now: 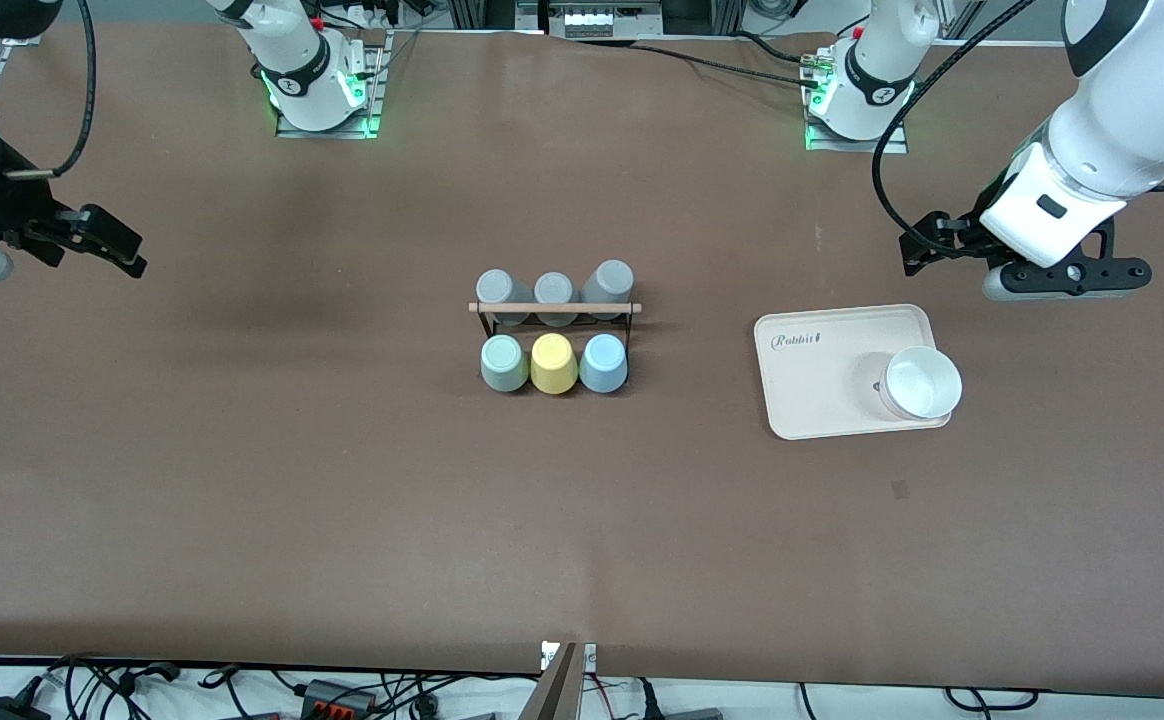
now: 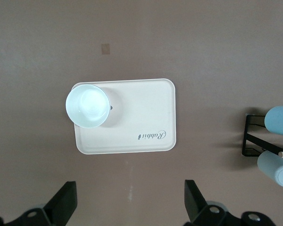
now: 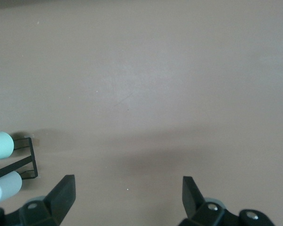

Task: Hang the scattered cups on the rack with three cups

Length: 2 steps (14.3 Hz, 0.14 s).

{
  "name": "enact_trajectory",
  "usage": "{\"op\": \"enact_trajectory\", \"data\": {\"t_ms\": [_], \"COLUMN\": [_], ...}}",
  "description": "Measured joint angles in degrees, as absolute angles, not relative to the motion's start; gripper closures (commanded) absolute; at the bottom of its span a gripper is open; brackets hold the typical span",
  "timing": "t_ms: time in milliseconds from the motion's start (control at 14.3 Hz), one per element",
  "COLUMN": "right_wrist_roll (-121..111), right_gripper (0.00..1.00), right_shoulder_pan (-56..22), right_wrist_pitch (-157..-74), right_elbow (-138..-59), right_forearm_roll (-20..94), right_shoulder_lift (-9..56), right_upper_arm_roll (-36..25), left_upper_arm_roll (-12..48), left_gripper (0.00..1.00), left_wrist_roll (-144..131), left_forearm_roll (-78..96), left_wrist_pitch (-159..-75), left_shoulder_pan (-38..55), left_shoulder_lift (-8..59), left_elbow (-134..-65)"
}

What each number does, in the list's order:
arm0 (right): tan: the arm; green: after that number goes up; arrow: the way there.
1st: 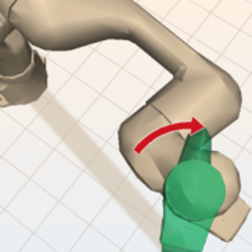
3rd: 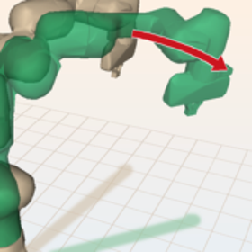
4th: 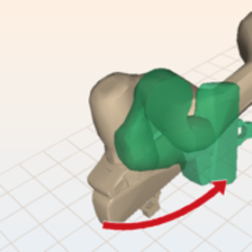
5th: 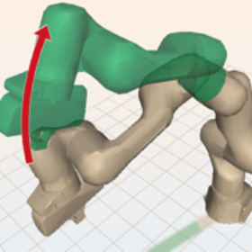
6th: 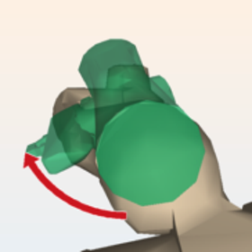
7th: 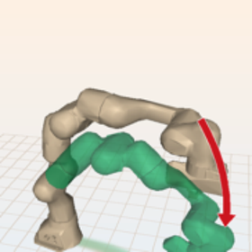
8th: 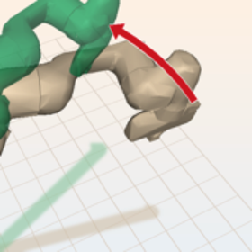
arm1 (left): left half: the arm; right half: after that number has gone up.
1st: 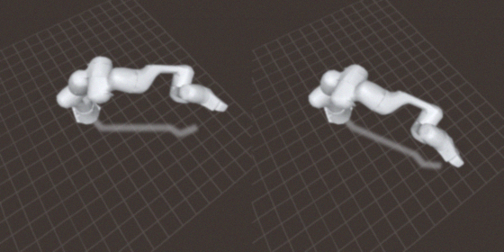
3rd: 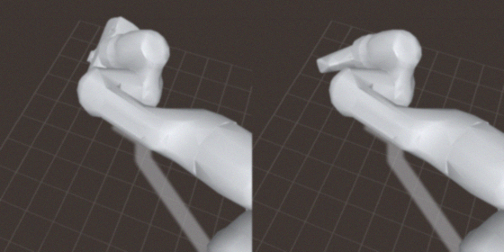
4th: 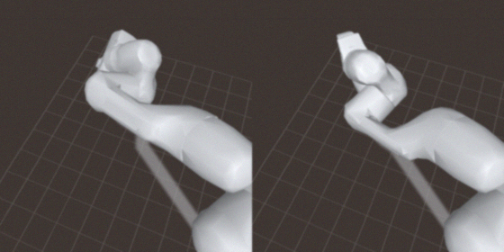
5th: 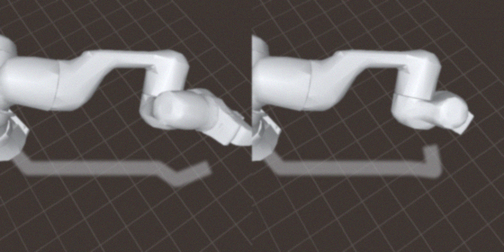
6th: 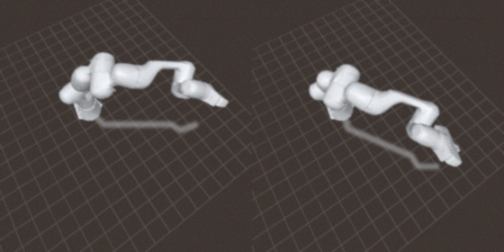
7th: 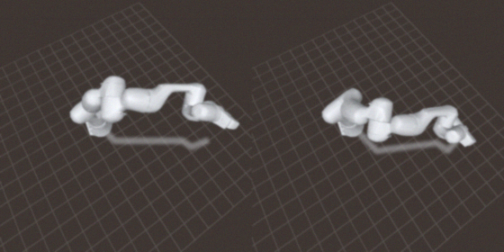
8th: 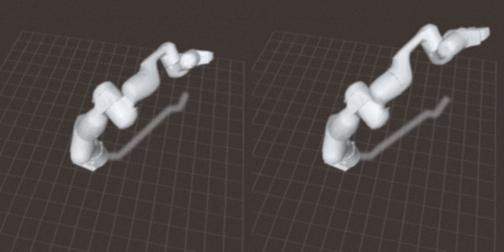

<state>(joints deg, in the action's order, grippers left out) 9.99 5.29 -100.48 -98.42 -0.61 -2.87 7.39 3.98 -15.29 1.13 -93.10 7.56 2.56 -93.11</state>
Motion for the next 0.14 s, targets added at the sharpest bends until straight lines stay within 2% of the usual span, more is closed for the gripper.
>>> {"op": "enact_trajectory", "data": {"t_ms": [140], "right_wrist_roll": [9.9], "right_gripper": [0.00], "right_shoulder_pan": [5.6], "right_wrist_pitch": [-100.5], "right_elbow": [-98.4], "right_forearm_roll": [-0.6], "right_shoulder_lift": [-2.9], "right_upper_arm_roll": [7.4], "left_upper_arm_roll": [4.0], "left_gripper": [0.00], "left_wrist_roll": [-15.3], "left_forearm_roll": [1.1], "left_wrist_pitch": [-93.1], "left_shoulder_pan": [7.6], "left_shoulder_lift": [2.6], "left_elbow": [-93.1]}}
